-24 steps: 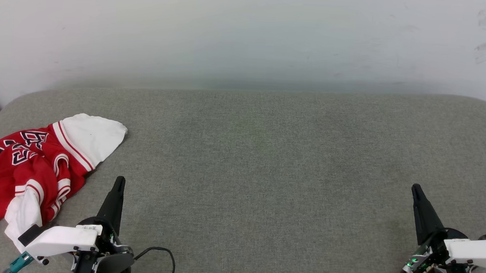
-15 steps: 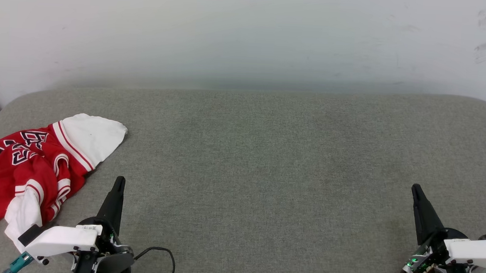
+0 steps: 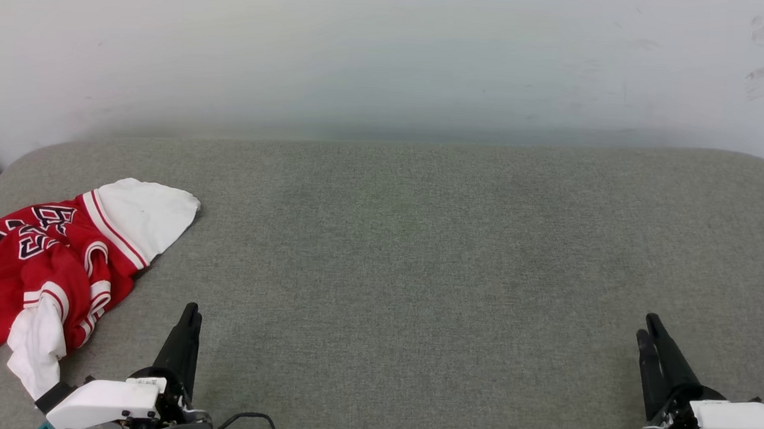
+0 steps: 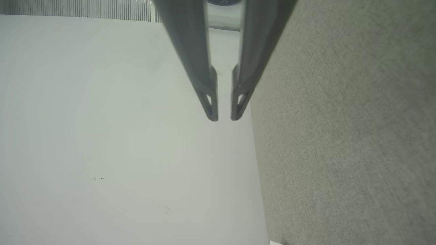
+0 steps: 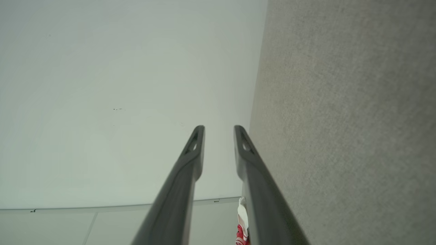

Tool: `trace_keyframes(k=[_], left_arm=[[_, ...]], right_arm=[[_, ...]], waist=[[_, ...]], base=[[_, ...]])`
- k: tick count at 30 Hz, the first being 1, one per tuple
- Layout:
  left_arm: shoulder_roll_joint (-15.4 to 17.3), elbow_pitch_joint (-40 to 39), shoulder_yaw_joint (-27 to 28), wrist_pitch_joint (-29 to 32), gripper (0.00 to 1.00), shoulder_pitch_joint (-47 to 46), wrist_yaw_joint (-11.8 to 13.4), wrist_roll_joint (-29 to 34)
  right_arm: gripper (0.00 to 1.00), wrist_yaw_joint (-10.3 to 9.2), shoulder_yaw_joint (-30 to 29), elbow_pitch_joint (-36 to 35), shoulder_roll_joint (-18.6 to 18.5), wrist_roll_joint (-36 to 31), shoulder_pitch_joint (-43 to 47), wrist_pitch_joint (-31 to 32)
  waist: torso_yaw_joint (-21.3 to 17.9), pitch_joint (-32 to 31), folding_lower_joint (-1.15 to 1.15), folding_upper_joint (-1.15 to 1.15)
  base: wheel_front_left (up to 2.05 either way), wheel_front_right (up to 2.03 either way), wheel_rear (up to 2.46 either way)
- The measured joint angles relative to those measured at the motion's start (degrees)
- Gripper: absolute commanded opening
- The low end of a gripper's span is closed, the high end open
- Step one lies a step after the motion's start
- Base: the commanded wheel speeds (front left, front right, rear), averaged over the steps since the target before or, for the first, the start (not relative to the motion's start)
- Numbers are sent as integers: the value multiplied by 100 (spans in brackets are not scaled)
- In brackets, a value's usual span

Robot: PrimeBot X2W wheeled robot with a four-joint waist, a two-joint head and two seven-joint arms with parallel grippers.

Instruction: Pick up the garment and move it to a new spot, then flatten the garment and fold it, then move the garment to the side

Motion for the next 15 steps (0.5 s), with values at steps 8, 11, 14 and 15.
trace_keyframes(k=[8, 11, 14, 15], left_arm=[[-2, -116, 66, -223, 100, 38, 16, 431], [-1, -230, 114, -303, 100, 38, 111, 811], [-1, -399, 96, -383, 100, 38, 254, 1251], [-1, -449, 75, -404, 100, 38, 308, 1392]], right_arm=[[100, 0, -16, -89, 1, -428, 41, -226], [100, 0, -41, -202, 2, -788, 41, -308], [100, 0, -40, -337, 2, -1203, 43, -388], [100, 0, -34, -388, 2, -1357, 43, -405]], waist=[[1, 10, 0, 0], [1, 18, 0, 0], [1, 28, 0, 0], [2, 31, 0, 0]], base=[[0, 0, 0], [0, 0, 0], [0, 0, 0], [0, 0, 0]])
